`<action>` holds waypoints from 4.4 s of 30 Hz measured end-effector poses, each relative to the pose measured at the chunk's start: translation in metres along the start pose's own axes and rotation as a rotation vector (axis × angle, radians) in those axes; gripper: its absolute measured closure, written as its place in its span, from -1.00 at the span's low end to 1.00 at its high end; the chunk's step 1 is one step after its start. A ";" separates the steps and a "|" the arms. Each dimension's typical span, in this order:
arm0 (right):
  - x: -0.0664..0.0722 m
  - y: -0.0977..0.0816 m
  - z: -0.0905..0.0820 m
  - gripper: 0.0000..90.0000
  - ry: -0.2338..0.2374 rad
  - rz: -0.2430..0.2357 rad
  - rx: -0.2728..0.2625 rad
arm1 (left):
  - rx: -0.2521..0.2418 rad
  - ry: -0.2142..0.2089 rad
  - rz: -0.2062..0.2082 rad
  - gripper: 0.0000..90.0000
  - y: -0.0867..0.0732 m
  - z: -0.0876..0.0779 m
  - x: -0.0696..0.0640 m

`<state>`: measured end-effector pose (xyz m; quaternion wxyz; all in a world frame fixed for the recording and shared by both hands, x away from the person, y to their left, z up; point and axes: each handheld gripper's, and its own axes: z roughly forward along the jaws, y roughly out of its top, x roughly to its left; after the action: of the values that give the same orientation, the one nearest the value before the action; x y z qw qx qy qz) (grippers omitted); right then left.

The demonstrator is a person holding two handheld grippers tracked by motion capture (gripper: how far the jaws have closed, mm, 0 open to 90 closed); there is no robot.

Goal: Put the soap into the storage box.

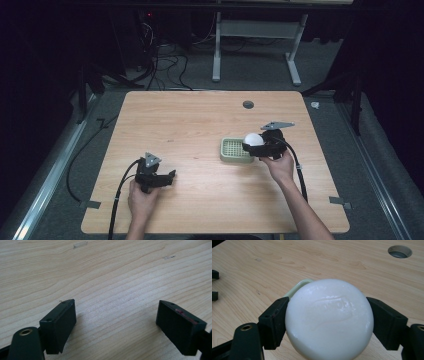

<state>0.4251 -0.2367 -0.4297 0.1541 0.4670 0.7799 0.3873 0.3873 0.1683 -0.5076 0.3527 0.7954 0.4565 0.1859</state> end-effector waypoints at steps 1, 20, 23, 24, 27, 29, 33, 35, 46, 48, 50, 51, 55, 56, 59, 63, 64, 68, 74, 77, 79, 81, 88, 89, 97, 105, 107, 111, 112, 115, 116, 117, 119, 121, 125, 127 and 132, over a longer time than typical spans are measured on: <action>0.001 0.000 0.001 -0.48 0.000 0.001 0.005 | 0.000 0.000 0.000 -0.62 0.000 0.000 0.000; 0.010 0.000 0.031 -0.48 -0.009 -0.037 0.055 | -0.001 -0.001 -0.001 -0.62 0.000 0.000 0.000; 0.011 0.001 0.036 -0.48 -0.013 -0.049 0.059 | -0.001 -0.001 -0.002 -0.62 0.000 0.000 0.000; 0.011 0.001 0.037 -0.48 -0.014 -0.050 0.064 | -0.001 -0.002 -0.002 -0.62 0.000 0.000 0.000; 0.012 0.002 0.040 -0.48 -0.021 -0.055 0.072 | 0.000 -0.002 -0.001 -0.62 0.000 0.000 0.000; 0.012 0.003 0.042 -0.48 -0.024 -0.061 0.075 | -0.001 -0.002 -0.001 -0.62 0.000 0.000 0.000; 0.013 0.004 0.046 -0.48 -0.031 -0.065 0.086 | -0.001 -0.002 -0.002 -0.62 0.000 0.000 0.000; 0.012 0.003 0.048 -0.48 -0.035 -0.071 0.094 | -0.001 -0.001 0.000 -0.62 0.000 0.000 0.000; 0.011 0.000 0.056 -0.48 -0.044 -0.061 0.121 | 0.001 -0.003 0.000 -0.62 0.000 0.000 0.001; 0.011 0.000 0.057 -0.48 -0.049 -0.059 0.125 | 0.001 -0.003 0.000 -0.62 0.000 0.000 0.001; 0.010 -0.001 0.058 -0.48 -0.049 -0.056 0.124 | -0.001 -0.002 0.000 -0.62 0.000 0.000 0.000; 0.009 -0.001 0.058 -0.48 -0.049 -0.058 0.128 | 0.001 -0.003 0.000 -0.62 0.000 0.000 0.001; 0.009 -0.002 0.060 -0.48 -0.048 -0.053 0.142 | 0.001 -0.003 0.001 -0.62 0.000 0.000 0.001; 0.008 -0.002 0.061 -0.49 -0.049 -0.052 0.147 | 0.001 -0.003 0.000 -0.62 0.000 0.000 0.001; 0.007 -0.001 0.059 -0.49 -0.044 -0.041 0.122 | 0.001 -0.003 0.000 -0.62 0.000 0.000 0.001; 0.007 0.003 0.050 -0.48 -0.037 -0.044 0.080 | 0.000 -0.003 0.000 -0.62 0.000 0.000 0.000; 0.006 0.003 0.047 -0.48 -0.036 -0.044 0.068 | 0.001 -0.003 0.000 -0.62 0.000 0.000 0.001; 0.005 0.004 0.040 -0.47 -0.027 -0.033 0.043 | 0.000 -0.003 -0.001 -0.62 0.000 0.000 0.000; 0.000 0.005 0.028 -0.47 -0.023 -0.014 0.010 | -0.001 -0.002 -0.002 -0.62 0.000 0.000 0.000; -0.001 0.006 0.022 -0.46 -0.022 -0.008 -0.006 | -0.001 -0.002 -0.002 -0.62 0.000 0.000 0.000; -0.002 0.006 0.018 -0.46 -0.021 -0.011 -0.016 | -0.001 -0.001 -0.002 -0.62 0.000 0.000 0.000; -0.003 0.007 0.015 -0.46 -0.021 -0.004 -0.024 | -0.001 -0.001 -0.002 -0.62 0.000 0.000 0.000; -0.006 0.007 0.002 -0.46 -0.018 0.010 -0.057 | -0.001 -0.001 -0.001 -0.62 0.000 0.000 0.000; -0.007 0.007 0.001 -0.46 -0.018 0.013 -0.058 | 0.000 -0.001 -0.001 -0.62 0.000 0.000 0.000; -0.013 0.003 -0.011 -0.44 -0.022 0.033 -0.084 | 0.000 0.000 0.001 -0.62 0.000 0.000 0.000; -0.022 -0.001 -0.021 -0.44 -0.032 0.051 -0.099 | 0.000 0.000 0.001 -0.62 0.000 0.000 0.000; -0.024 -0.002 -0.024 -0.44 -0.038 0.054 -0.105 | 0.000 -0.001 -0.001 -0.62 0.000 0.000 0.000; -0.027 -0.003 -0.030 -0.44 -0.046 0.060 -0.113 | 0.001 -0.001 -0.001 -0.62 0.000 0.000 0.000; -0.028 -0.004 -0.031 -0.44 -0.048 0.062 -0.115 | 0.000 -0.001 -0.001 -0.62 0.000 0.000 0.000; -0.029 -0.005 -0.035 -0.43 -0.054 0.067 -0.122 | 0.000 -0.001 -0.001 -0.62 0.000 0.000 0.000; -0.030 -0.006 -0.036 -0.43 -0.055 0.068 -0.125 | 0.001 -0.001 -0.001 -0.62 0.000 0.000 0.000; -0.030 -0.006 -0.038 -0.43 -0.058 0.069 -0.127 | 0.000 -0.001 -0.001 -0.62 0.000 0.000 0.000; -0.031 -0.008 -0.040 -0.43 -0.061 0.071 -0.132 | 0.001 -0.001 -0.001 -0.62 0.000 0.000 0.000; -0.032 -0.009 -0.043 -0.43 -0.064 0.069 -0.135 | 0.001 -0.001 -0.001 -0.62 0.000 0.000 0.000; -0.034 -0.012 -0.048 -0.43 -0.068 0.070 -0.137 | 0.001 -0.001 -0.001 -0.62 0.000 0.000 0.000; -0.035 -0.014 -0.051 -0.43 -0.072 0.077 -0.139 | 0.001 -0.001 -0.001 -0.62 0.000 0.000 0.000; -0.038 -0.019 -0.056 -0.42 -0.083 0.089 -0.139 | 0.000 0.000 0.000 -0.62 0.000 0.000 0.000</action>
<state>0.4000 -0.2996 -0.4118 0.2008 0.5050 0.7225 0.4275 0.3873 0.1683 -0.5076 0.3528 0.7953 0.4566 0.1858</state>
